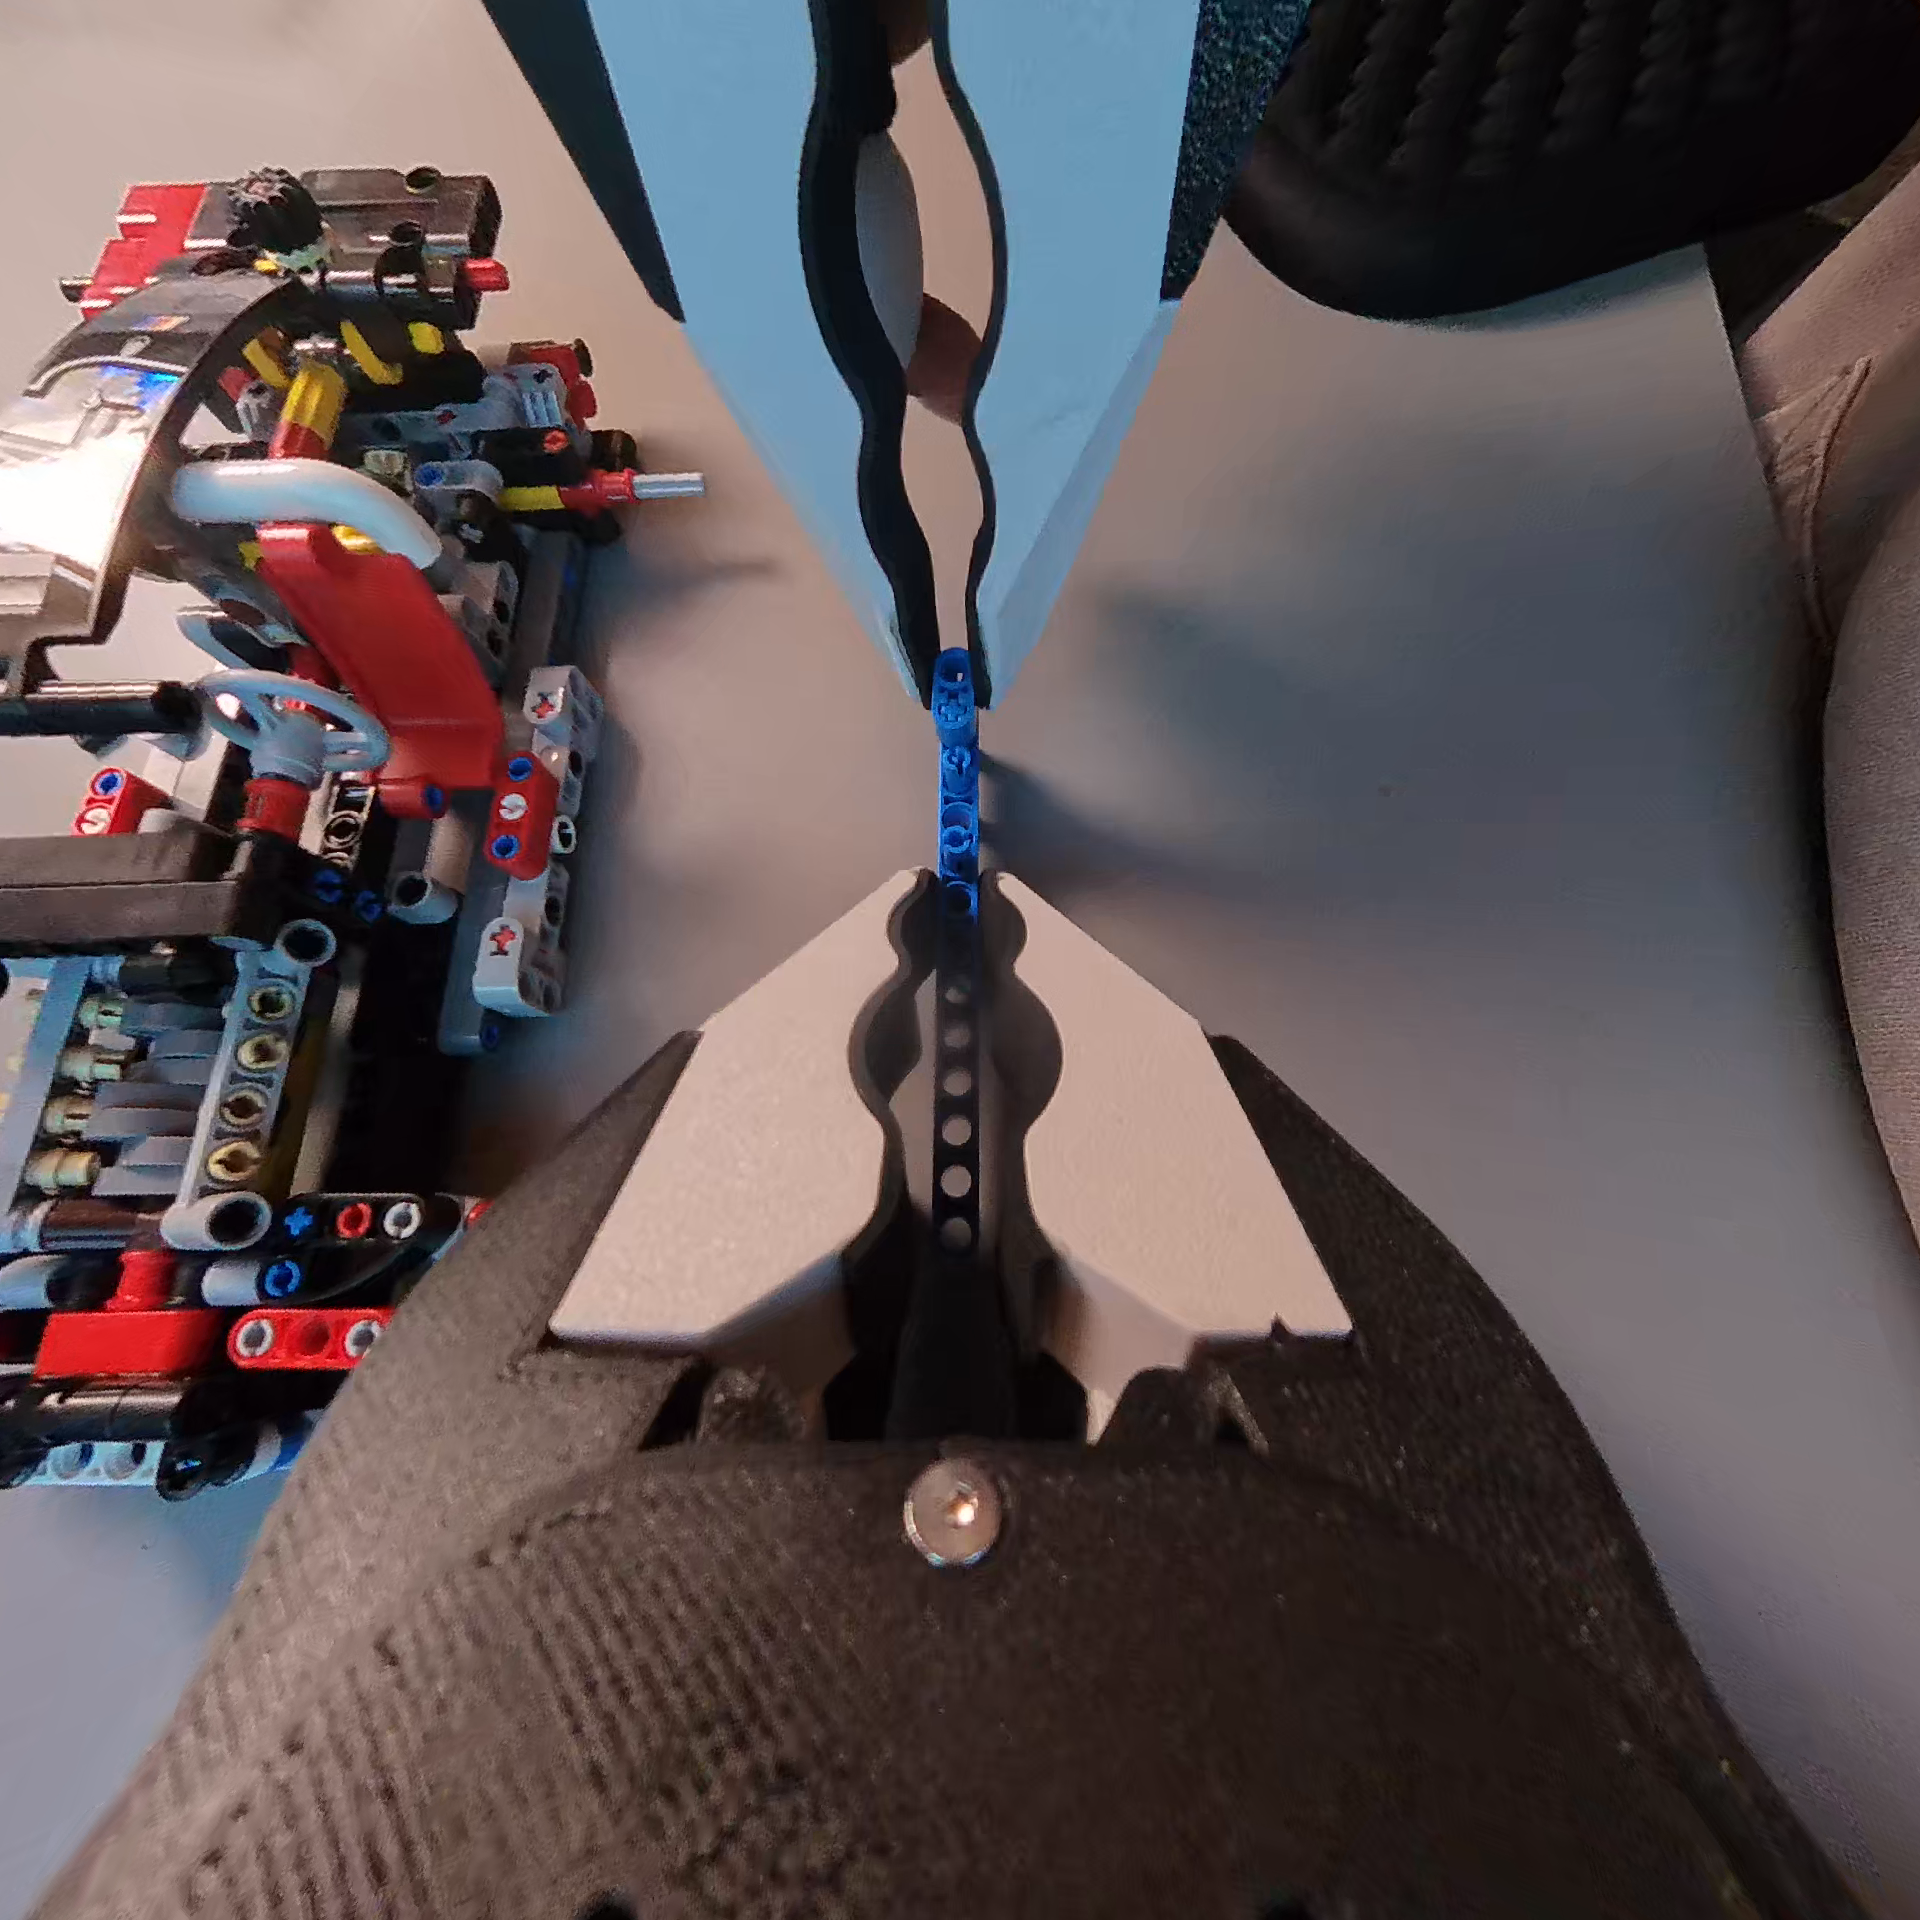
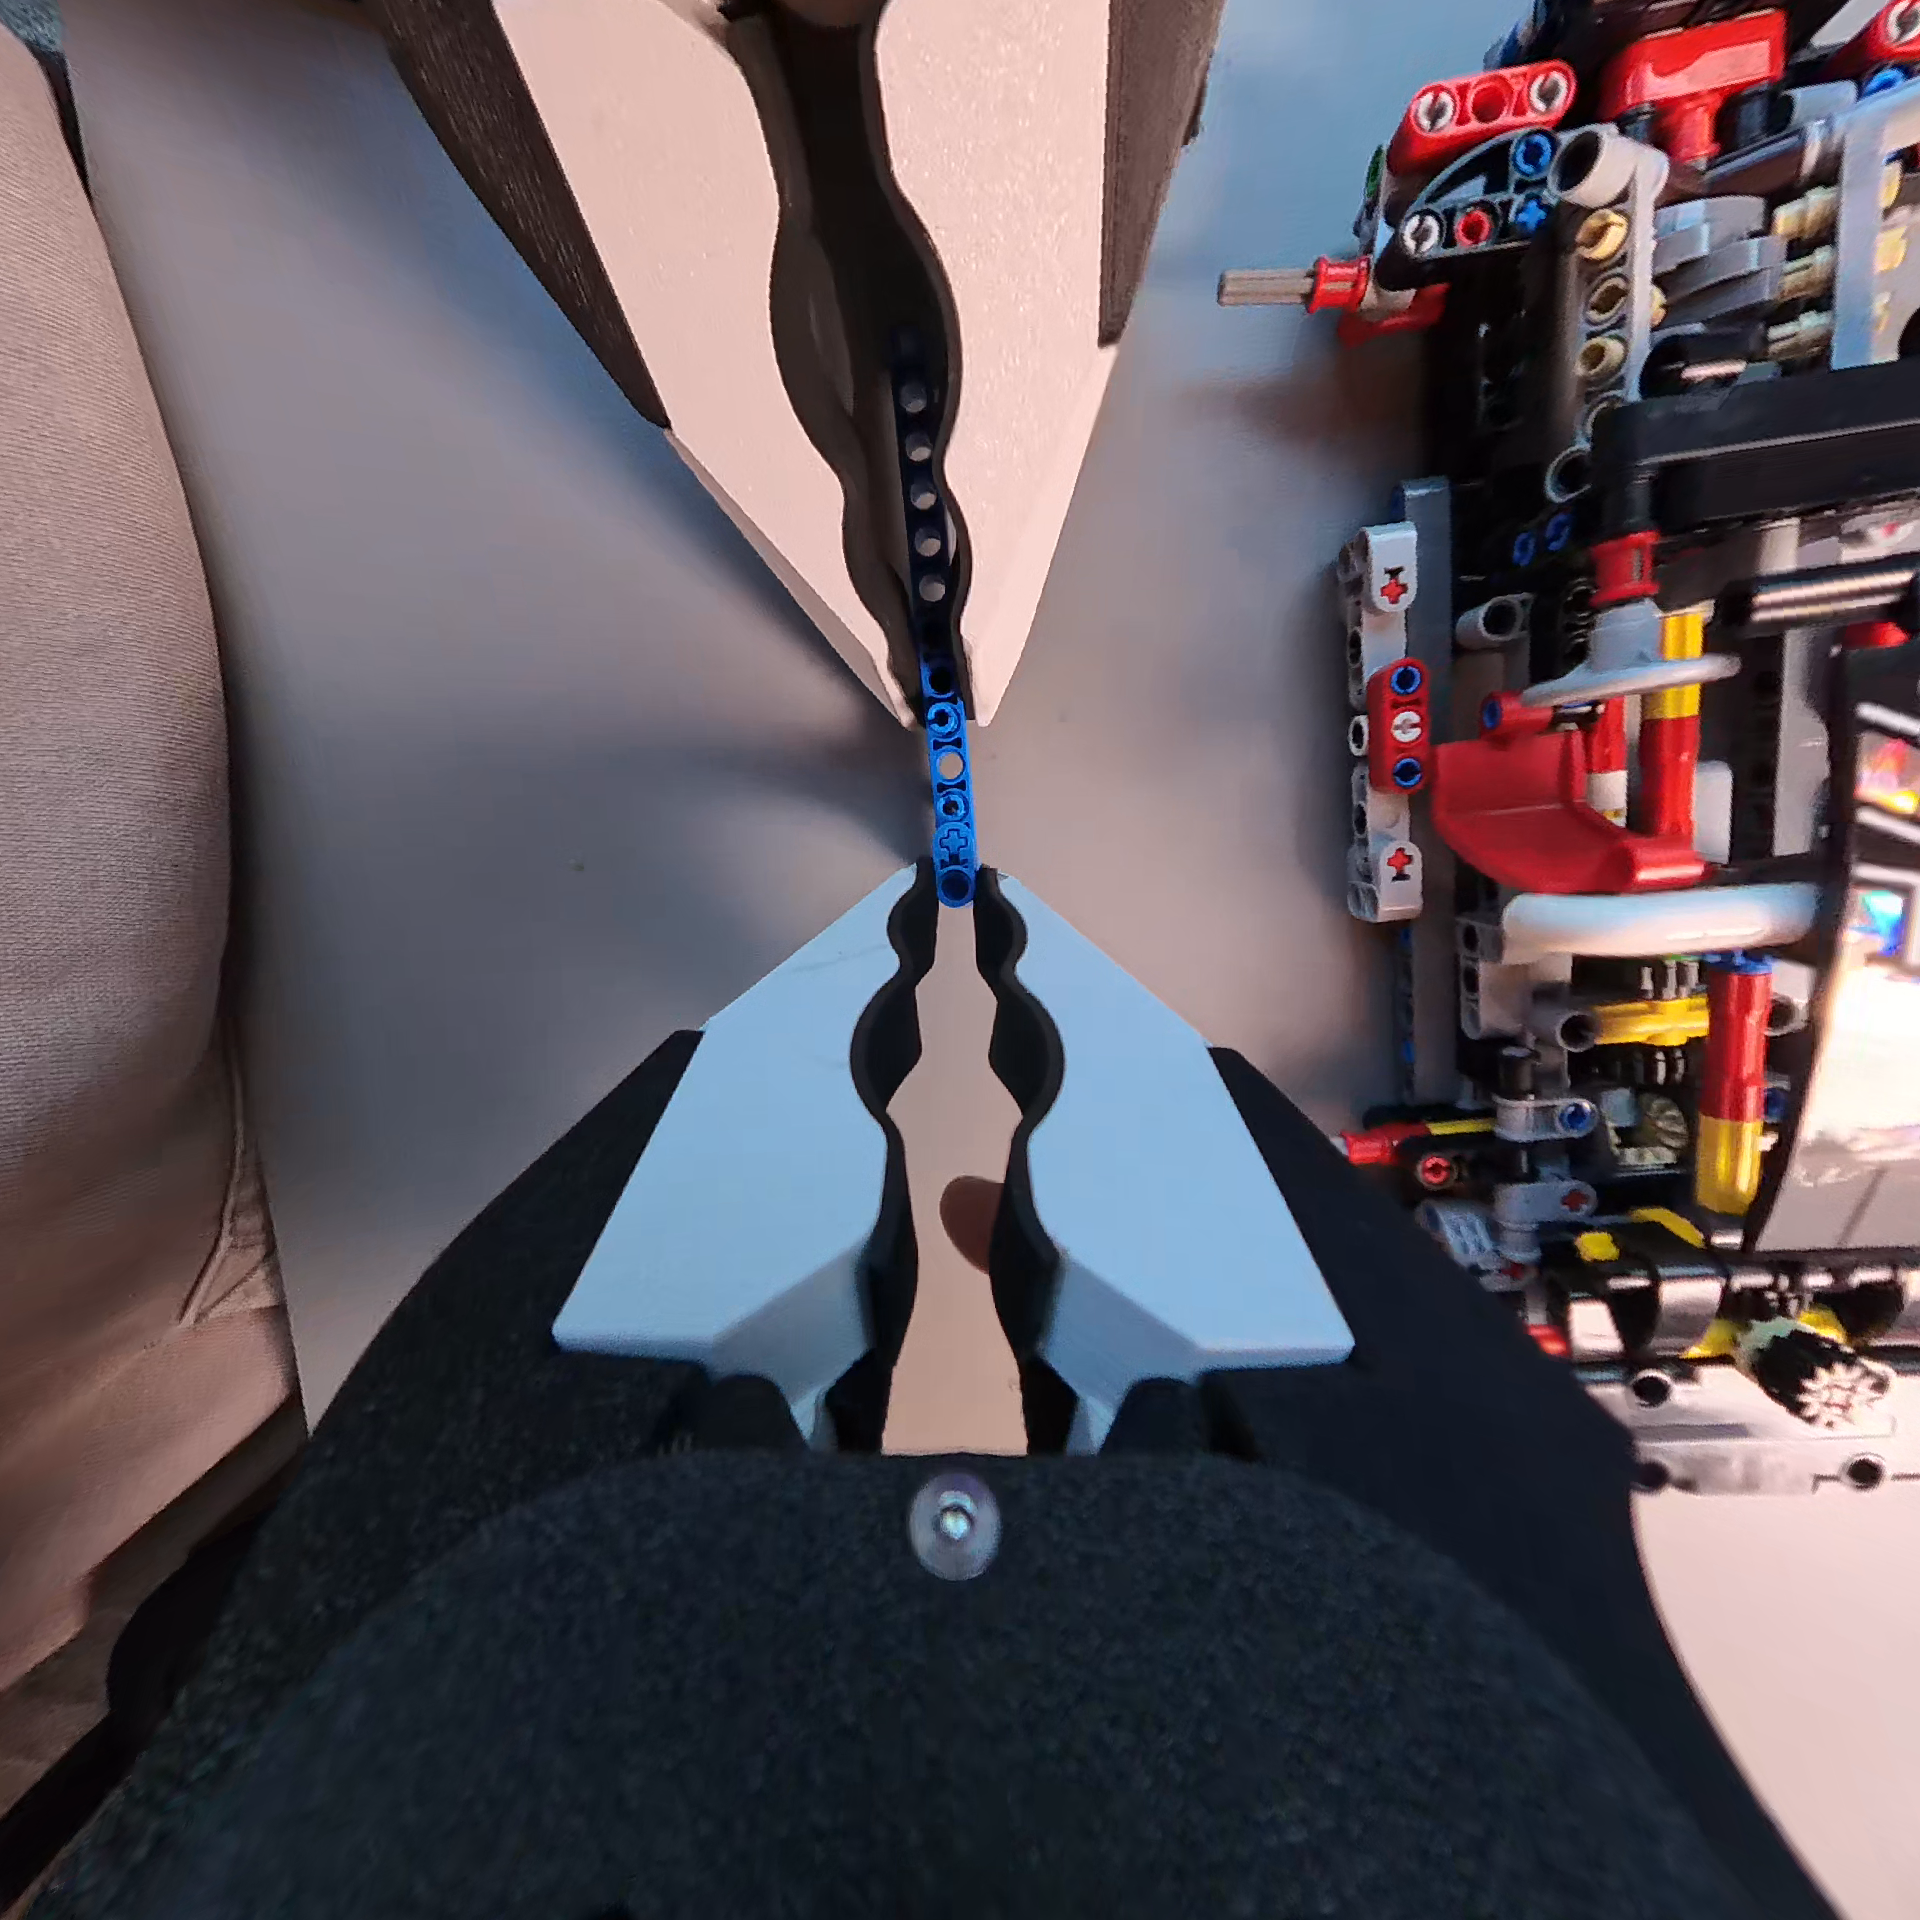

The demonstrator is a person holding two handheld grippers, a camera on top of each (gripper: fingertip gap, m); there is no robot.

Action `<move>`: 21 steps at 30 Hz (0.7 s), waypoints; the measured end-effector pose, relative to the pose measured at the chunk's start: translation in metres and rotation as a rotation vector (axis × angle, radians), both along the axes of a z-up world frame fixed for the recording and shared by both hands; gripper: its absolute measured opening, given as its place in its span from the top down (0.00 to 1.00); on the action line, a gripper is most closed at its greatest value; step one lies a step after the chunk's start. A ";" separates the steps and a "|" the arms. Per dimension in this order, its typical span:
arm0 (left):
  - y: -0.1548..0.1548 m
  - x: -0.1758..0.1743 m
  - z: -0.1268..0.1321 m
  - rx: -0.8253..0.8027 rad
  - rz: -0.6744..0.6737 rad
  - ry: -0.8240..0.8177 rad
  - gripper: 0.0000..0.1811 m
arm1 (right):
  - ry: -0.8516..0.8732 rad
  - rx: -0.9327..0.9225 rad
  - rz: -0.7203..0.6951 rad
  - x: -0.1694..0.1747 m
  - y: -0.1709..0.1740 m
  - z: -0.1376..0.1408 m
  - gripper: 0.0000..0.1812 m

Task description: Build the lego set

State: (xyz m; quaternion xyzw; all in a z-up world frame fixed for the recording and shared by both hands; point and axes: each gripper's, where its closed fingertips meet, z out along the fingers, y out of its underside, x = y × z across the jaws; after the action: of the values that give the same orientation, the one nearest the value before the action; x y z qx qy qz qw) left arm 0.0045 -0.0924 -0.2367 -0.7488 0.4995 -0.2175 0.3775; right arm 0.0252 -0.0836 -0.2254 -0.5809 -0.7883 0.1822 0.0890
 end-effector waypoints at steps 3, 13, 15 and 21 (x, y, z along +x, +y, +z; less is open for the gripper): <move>0.000 0.000 0.000 -0.004 0.001 -0.002 0.96 | -0.004 0.001 -0.006 0.001 0.001 -0.004 0.96; 0.000 0.000 0.000 -0.009 0.008 -0.005 0.96 | 0.050 0.044 0.014 0.001 0.000 -0.003 0.88; 0.000 0.000 0.000 -0.007 0.011 -0.004 0.96 | 0.080 0.024 0.020 -0.002 -0.003 0.006 0.83; 0.000 0.000 0.000 -0.010 0.016 -0.002 0.96 | 0.013 0.111 0.068 -0.008 0.001 0.013 0.90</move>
State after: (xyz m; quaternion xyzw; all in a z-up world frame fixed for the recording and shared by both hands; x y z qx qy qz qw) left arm 0.0041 -0.0927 -0.2366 -0.7544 0.4920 -0.2178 0.3760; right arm 0.0176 -0.0828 -0.2127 -0.5467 -0.8160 0.1448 0.1200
